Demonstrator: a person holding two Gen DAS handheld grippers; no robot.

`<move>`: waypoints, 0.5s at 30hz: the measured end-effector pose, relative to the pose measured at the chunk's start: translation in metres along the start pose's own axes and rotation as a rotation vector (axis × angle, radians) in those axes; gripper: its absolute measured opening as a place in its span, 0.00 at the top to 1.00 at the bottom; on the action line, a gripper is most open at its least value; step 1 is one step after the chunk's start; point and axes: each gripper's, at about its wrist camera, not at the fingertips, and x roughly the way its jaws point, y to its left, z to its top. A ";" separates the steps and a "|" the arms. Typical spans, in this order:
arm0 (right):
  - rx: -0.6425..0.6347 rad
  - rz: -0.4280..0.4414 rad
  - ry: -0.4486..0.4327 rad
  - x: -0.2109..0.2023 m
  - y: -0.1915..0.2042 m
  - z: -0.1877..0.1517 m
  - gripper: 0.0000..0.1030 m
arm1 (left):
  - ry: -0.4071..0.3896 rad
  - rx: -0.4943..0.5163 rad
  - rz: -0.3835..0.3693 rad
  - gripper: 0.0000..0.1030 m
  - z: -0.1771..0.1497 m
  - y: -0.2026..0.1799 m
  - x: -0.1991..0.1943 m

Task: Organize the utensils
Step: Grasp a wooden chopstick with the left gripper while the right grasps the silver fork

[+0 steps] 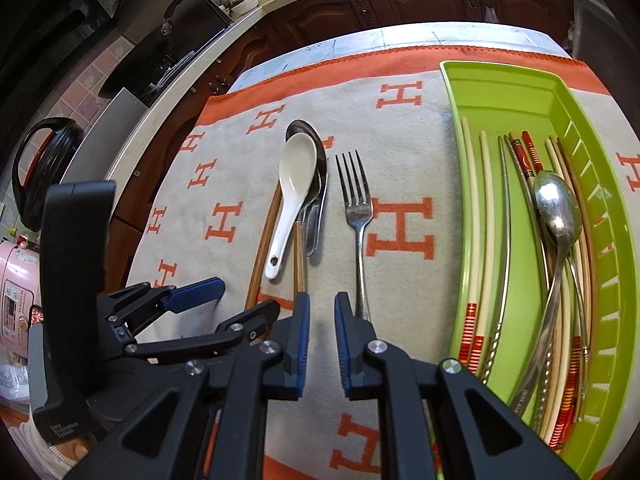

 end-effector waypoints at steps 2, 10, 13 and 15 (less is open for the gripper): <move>0.004 -0.001 -0.002 -0.001 0.000 0.001 0.88 | -0.001 0.003 -0.003 0.51 0.001 0.000 0.000; 0.029 -0.022 0.017 0.002 -0.004 0.008 0.88 | -0.032 -0.109 -0.127 0.96 0.004 0.027 0.000; 0.038 -0.042 0.032 0.007 -0.005 0.013 0.88 | -0.032 -0.162 -0.184 0.96 -0.001 0.041 0.000; 0.045 -0.057 0.039 0.009 -0.005 0.017 0.88 | -0.037 -0.180 -0.199 0.96 -0.005 0.047 -0.001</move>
